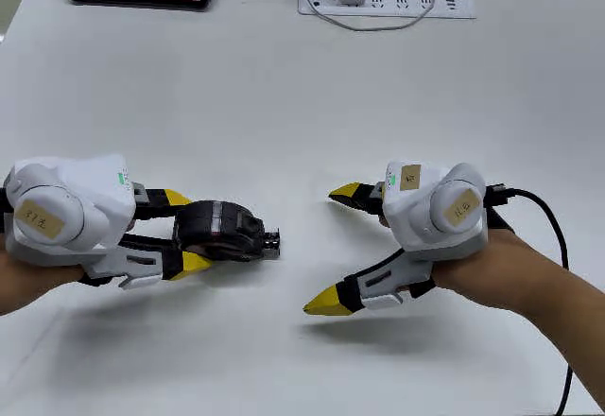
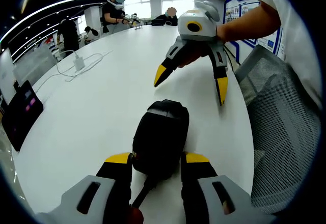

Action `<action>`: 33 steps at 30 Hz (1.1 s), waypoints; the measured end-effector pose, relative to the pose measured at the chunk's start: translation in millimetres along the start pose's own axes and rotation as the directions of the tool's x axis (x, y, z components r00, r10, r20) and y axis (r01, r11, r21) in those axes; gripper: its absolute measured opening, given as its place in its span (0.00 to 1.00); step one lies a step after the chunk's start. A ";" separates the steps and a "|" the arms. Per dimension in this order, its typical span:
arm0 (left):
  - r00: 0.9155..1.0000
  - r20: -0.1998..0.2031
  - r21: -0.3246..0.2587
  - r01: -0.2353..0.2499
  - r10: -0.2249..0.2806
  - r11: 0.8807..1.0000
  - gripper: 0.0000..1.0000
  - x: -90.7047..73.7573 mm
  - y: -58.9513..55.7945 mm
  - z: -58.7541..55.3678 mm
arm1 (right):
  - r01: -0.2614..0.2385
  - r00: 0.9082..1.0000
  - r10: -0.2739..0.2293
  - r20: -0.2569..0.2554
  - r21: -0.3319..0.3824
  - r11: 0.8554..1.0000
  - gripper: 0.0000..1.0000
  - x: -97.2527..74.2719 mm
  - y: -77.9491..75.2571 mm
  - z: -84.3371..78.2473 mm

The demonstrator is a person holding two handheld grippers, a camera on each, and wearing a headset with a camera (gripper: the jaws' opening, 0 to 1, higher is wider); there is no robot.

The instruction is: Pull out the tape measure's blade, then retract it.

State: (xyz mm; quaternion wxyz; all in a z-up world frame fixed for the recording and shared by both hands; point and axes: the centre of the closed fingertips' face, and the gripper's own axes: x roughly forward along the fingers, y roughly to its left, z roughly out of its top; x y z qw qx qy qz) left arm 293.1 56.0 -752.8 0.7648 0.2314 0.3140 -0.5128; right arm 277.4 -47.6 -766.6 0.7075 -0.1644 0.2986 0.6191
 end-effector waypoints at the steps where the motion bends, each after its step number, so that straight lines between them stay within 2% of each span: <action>1: 1.000 0.000 0.000 0.000 0.000 1.000 0.32 0.2 0.1 0.1 | -0.001 1.000 0.001 0.001 0.001 1.000 0.86 0.4 0.2 0.3; 13: 1.000 0.000 0.004 0.008 -0.008 1.000 0.31 0.8 0.0 0.5 | -0.011 1.000 0.011 0.009 -0.022 1.000 0.80 7.8 -0.7 4.2; 25: 1.000 -0.010 -0.013 0.026 -0.026 1.000 0.30 1.3 -0.4 -0.3 | -0.002 1.000 0.005 0.027 -0.078 0.997 0.64 16.7 -5.5 11.4; 33: 0.999 -0.022 -0.023 0.026 -0.026 0.999 0.29 2.0 0.1 -1.1 | -0.011 0.999 0.015 0.048 -0.082 0.997 0.55 22.8 -6.0 15.2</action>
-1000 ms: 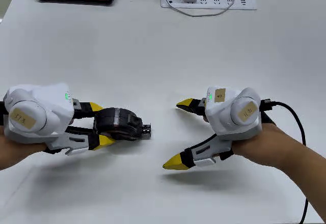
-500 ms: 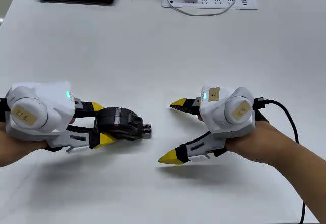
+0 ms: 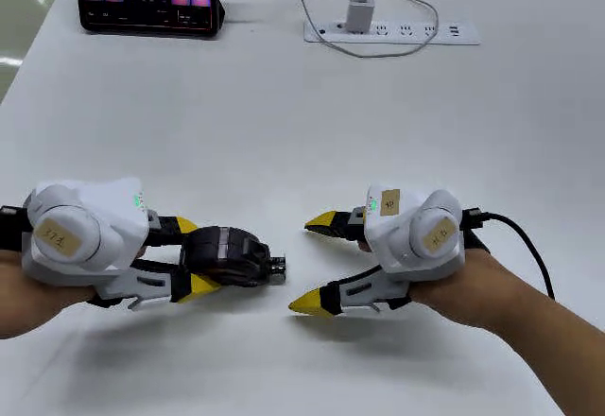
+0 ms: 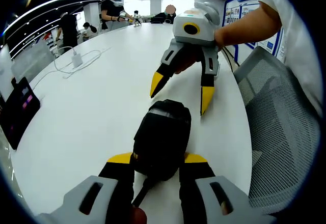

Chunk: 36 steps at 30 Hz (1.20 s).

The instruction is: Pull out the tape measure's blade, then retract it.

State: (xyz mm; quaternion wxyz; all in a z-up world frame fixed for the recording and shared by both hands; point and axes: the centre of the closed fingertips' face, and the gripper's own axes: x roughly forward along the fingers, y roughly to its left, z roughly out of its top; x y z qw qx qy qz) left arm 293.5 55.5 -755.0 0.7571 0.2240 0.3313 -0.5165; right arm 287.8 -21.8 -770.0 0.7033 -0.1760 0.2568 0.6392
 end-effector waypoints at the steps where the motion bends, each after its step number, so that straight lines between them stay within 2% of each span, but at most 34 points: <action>1: 1.000 -0.008 -0.003 -0.009 0.009 1.000 0.28 0.7 1.6 -1.2 | -0.002 1.000 0.002 0.004 -0.004 1.000 0.54 1.1 0.3 1.3; 2: 1.000 0.000 0.016 -0.006 0.006 1.000 0.28 0.2 2.6 0.7 | -0.004 1.000 0.004 0.006 -0.007 1.000 0.53 1.7 0.5 1.8; 3: 1.000 -0.005 0.001 -0.002 0.002 1.000 0.28 0.2 2.3 0.4 | -0.006 1.000 0.006 0.006 -0.007 1.000 0.51 2.5 0.8 2.0; 11: 1.000 -0.003 -0.004 -0.001 0.001 1.000 0.27 0.4 1.4 0.2 | -0.020 1.000 0.021 0.014 -0.018 1.000 0.43 8.2 1.9 3.4; 27: 1.000 -0.013 0.001 0.004 -0.004 1.000 0.27 0.2 -1.7 -0.3 | -0.036 0.999 0.037 0.027 -0.039 0.999 0.29 18.0 1.3 7.0; 36: 1.000 -0.018 0.001 0.005 -0.005 1.000 0.27 0.4 -1.8 -0.7 | -0.049 0.998 0.052 0.042 -0.069 0.996 0.18 21.9 1.7 9.6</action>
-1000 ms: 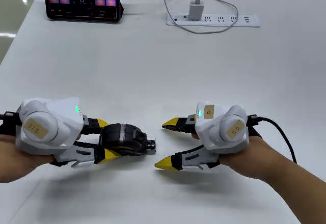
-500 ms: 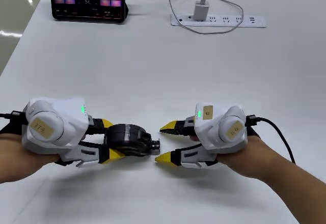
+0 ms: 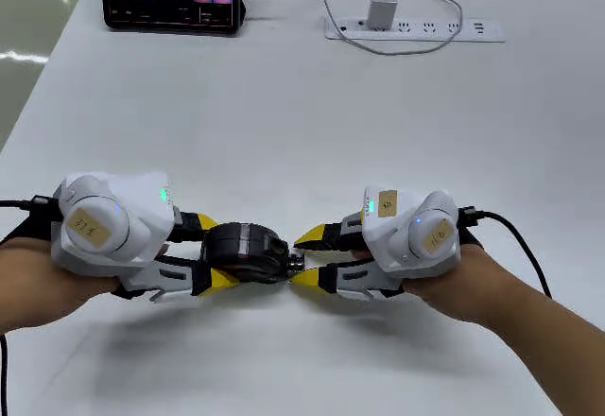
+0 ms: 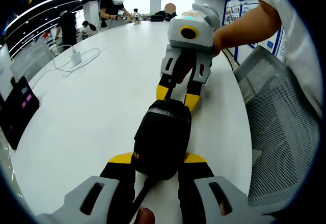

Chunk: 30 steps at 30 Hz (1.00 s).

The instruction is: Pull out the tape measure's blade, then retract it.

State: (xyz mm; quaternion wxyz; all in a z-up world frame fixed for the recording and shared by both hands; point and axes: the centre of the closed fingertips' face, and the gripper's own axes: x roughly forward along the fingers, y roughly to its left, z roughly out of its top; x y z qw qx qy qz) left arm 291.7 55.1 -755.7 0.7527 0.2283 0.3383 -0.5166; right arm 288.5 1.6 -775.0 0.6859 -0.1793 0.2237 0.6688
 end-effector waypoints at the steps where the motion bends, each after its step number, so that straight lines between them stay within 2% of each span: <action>1: 1.000 0.000 0.000 0.000 0.000 1.000 0.27 0.0 0.1 0.0 | 0.000 1.000 0.000 0.000 0.000 1.000 0.17 0.2 0.0 -0.1; 13: 1.000 -0.002 0.000 0.001 -0.001 1.000 0.27 0.3 1.0 -0.2 | -0.022 1.000 0.022 0.001 -0.031 0.999 0.13 2.0 1.6 -1.5; 25: 1.000 -0.007 0.019 0.002 -0.002 1.000 0.26 0.9 2.0 -1.2 | -0.022 1.000 0.022 0.002 -0.004 1.000 0.11 1.9 1.3 -0.8; 30: 1.000 -0.012 0.024 0.008 -0.007 1.000 0.26 1.2 1.6 -1.5 | -0.022 1.000 0.022 -0.002 -0.012 1.000 0.11 1.6 1.5 -1.2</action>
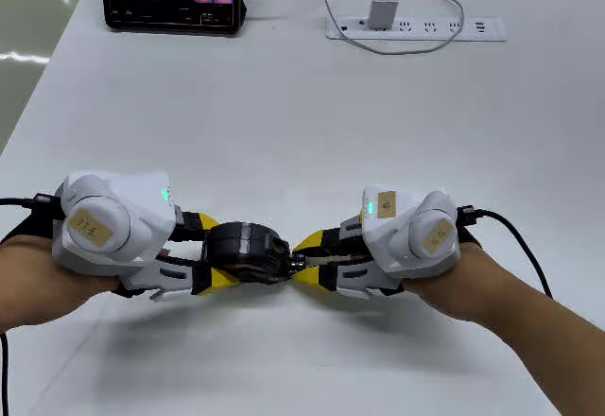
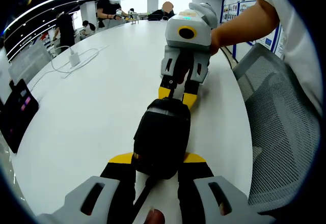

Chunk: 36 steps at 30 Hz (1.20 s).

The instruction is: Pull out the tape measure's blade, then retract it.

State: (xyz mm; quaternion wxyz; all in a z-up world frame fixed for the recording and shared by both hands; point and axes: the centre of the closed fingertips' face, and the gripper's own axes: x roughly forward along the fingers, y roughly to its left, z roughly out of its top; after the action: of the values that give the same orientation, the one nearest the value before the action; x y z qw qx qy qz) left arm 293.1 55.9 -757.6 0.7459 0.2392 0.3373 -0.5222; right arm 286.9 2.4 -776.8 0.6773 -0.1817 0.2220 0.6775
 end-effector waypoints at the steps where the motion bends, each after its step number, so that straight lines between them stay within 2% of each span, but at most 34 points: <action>1: 1.000 0.001 0.000 0.001 -0.001 1.000 0.26 -0.2 -0.1 0.0 | 0.000 1.000 0.000 0.001 -0.001 1.000 0.11 -0.2 -0.1 0.0; 24: 1.000 -0.013 0.025 0.008 -0.007 1.000 0.26 -0.5 0.5 -0.2 | 0.011 1.000 -0.011 -0.014 -0.007 1.000 0.10 -3.8 2.0 -3.5; 36: 1.000 -0.015 0.027 0.006 -0.006 1.000 0.26 -0.4 1.1 -0.2 | 0.020 0.999 -0.020 -0.028 -0.006 1.000 0.10 -15.9 1.5 -12.1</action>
State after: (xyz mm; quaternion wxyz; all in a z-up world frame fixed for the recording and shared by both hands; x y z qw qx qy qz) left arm 294.0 56.7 -757.4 0.7384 0.2521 0.3365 -0.5272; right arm 285.0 -17.5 -778.1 0.6802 -0.1954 0.2277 0.6687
